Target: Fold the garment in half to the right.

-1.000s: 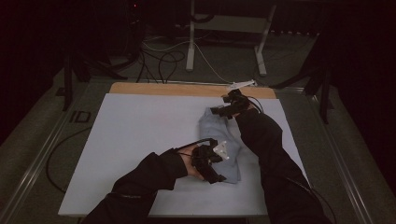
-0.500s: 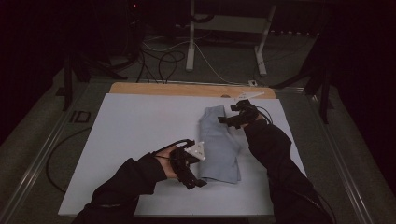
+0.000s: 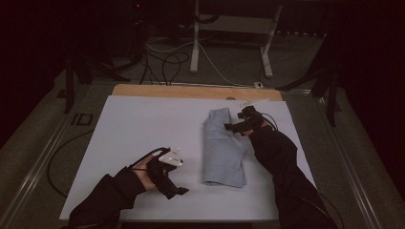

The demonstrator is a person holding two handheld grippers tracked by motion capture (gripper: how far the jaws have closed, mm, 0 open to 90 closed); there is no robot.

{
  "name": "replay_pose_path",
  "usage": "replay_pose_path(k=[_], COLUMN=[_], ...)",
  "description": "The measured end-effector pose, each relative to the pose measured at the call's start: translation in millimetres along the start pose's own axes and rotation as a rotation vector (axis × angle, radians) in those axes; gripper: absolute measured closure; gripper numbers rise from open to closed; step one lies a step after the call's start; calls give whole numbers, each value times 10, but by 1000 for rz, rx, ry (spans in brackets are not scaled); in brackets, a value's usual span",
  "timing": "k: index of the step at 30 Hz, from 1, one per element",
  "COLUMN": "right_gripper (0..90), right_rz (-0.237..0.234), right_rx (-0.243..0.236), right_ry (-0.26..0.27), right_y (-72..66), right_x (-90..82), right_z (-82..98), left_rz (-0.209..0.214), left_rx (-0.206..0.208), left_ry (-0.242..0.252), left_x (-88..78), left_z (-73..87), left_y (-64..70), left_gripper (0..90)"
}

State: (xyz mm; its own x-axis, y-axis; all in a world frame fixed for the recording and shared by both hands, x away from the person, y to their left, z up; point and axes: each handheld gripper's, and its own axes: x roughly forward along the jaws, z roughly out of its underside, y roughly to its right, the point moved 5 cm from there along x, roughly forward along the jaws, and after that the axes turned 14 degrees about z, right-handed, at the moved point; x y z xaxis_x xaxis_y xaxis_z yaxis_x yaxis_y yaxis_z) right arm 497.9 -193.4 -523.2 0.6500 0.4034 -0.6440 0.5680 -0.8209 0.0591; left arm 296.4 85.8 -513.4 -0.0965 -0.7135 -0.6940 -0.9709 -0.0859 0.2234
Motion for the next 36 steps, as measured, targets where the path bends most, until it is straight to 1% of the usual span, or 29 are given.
replay_pose_path(k=[2,3,8,9,11,12,14,17,19,20,21,22,23,24,25,26,28,29,31,32,34,36], right_gripper=[98,98,98,98,98,98,100,160,233,233,287,379,541,541,608,705,794,836,851,853,854,854], right_rz=[-12,-15,-4,-1,-1,-7,-7,-36,-66,-66,-71,-92,-76,-76,-78,-59,-34,-31,-30,-34,-51,-62], right_rx=[10,18,28,30,29,31,38,43,55,55,50,39,17,17,13,3,-38,-45,-61,-60,-40,-24], right_ry=[-11,-14,-66,-77,-91,-96,-104,-109,-118,-118,-110,-112,-96,-96,-91,-88,-75,-68,-35,-10,36,56], right_y=[3,0,17,23,38,41,53,48,33,33,28,7,-1,-1,-7,-9,-18,-26,-55,-71,-91,-90], right_x=[63,100,282,314,356,369,391,412,420,420,415,387,346,346,320,298,258,244,204,183,145,141], right_z=[7,10,66,84,116,128,148,171,195,195,200,198,178,178,159,141,101,83,16,-25,-113,-187], left_rz=[-23,-35,-87,-95,-107,-114,-120,-146,-161,-161,-173,-180,-188,-192,-194,-199,-207,-211,-209,-213,-211,-210], left_rx=[-36,-51,-109,-117,-127,-125,-136,-151,-164,-164,-174,-183,-187,-196,-199,-200,-207,-211,-213,-213,-215,-212], left_ry=[24,46,120,124,108,103,111,131,149,149,169,177,183,195,203,206,211,215,217,212,209,204], left_x=[-70,-107,-285,-312,-352,-376,-429,-505,-548,-548,-584,-599,-612,-619,-625,-630,-627,-623,-612,-608,-595,-585], left_z=[123,176,419,463,551,588,650,725,771,771,813,835,856,871,885,900,921,932,945,953,964,969], left_y=[-14,-17,-6,0,12,18,28,21,10,10,-5,-20,-36,-44,-51,-59,-76,-81,-84,-90,-94,-93], left_gripper=[4,4,4,4,4,4,4,4,4,4,4,4,4,4,4,4,4,4,4,4,4,4])
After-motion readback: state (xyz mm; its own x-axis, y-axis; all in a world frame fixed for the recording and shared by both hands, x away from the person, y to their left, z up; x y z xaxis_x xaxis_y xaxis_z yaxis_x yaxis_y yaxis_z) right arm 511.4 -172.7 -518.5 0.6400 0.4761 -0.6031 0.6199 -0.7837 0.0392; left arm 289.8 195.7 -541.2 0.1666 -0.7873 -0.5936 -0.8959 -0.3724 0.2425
